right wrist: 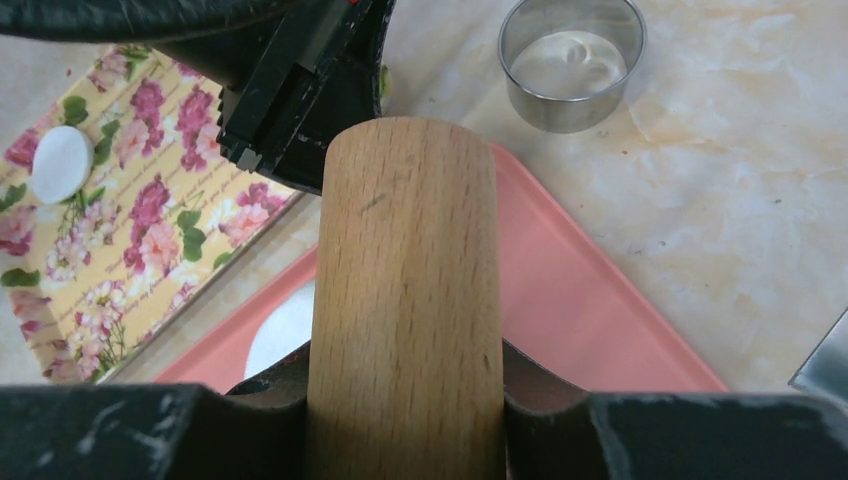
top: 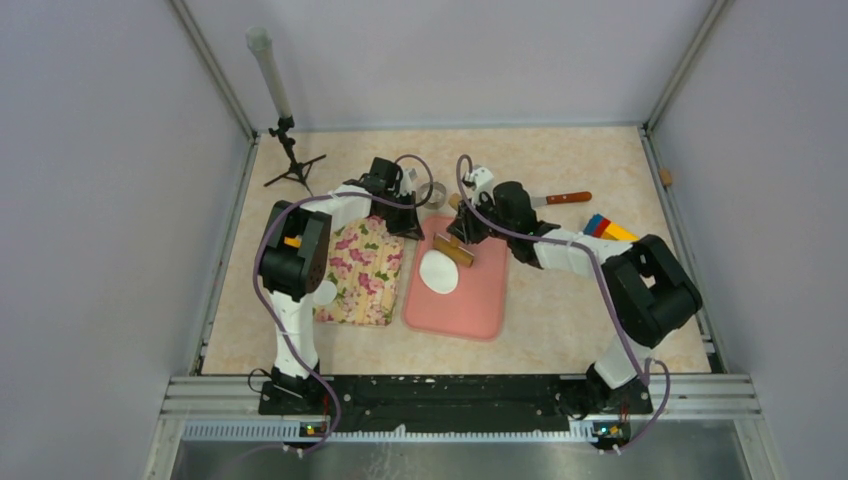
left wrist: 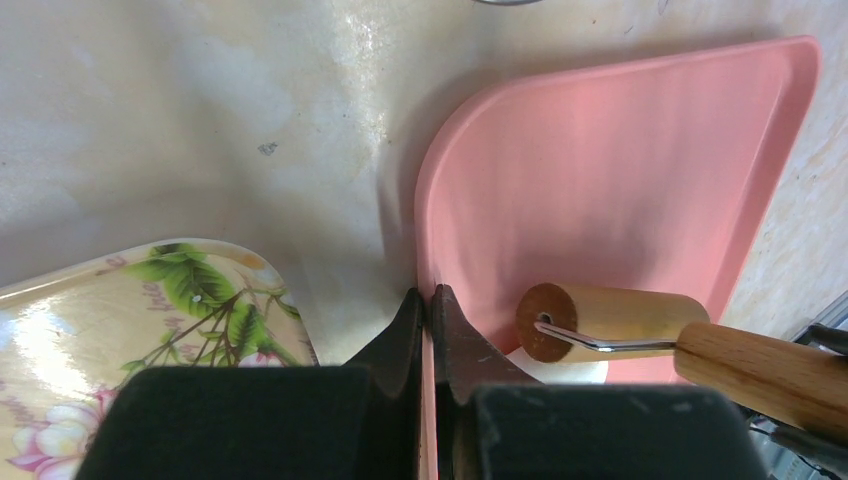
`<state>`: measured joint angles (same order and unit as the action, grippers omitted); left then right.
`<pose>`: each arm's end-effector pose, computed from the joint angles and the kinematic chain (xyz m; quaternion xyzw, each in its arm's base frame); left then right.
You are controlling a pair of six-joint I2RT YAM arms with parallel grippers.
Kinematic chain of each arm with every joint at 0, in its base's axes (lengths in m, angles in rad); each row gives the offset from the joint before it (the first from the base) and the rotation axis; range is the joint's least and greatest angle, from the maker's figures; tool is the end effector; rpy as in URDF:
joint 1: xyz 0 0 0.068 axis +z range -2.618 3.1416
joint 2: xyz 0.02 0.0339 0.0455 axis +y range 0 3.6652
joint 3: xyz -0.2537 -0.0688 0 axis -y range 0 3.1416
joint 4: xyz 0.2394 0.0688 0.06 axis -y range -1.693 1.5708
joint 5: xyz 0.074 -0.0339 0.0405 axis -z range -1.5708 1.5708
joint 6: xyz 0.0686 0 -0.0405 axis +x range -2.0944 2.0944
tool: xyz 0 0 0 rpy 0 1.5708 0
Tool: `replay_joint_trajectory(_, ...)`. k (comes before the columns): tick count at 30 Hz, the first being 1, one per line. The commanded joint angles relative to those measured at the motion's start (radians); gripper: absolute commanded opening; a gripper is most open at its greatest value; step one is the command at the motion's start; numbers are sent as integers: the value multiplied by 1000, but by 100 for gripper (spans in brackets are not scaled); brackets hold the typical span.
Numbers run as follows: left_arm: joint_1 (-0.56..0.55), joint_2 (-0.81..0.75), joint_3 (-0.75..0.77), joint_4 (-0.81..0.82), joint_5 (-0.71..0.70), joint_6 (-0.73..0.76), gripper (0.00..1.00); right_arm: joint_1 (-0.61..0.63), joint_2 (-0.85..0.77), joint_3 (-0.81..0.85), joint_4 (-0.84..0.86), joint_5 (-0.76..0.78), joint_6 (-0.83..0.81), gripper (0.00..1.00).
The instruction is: Roll out the dumpling wrappers from the dough
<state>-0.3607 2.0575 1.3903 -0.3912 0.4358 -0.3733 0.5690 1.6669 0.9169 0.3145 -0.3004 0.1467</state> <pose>0.3927 -0.1791 0.1180 0.0488 0.9448 -0.2840 0.1559 0.3150 0.2256 0.1879 -0.2534 0.7983 0.3044 0.4537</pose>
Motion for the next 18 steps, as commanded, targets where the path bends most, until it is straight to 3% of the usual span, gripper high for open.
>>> replay_joint_trajectory(1,-5,5,-48,-81,-37,17,0,44,-11,-20,10,28,-49,0)
replay_joint_trajectory(8,-6,5,-47,-81,-40,19,0,33,-92,63,-31,183,-73,0)
replay_joint_trajectory(13,-4,10,-46,-80,-40,18,0,5,-108,200,-135,108,-5,0)
replay_joint_trajectory(18,-3,10,-46,-78,-40,17,0,16,-86,205,-134,24,103,0)
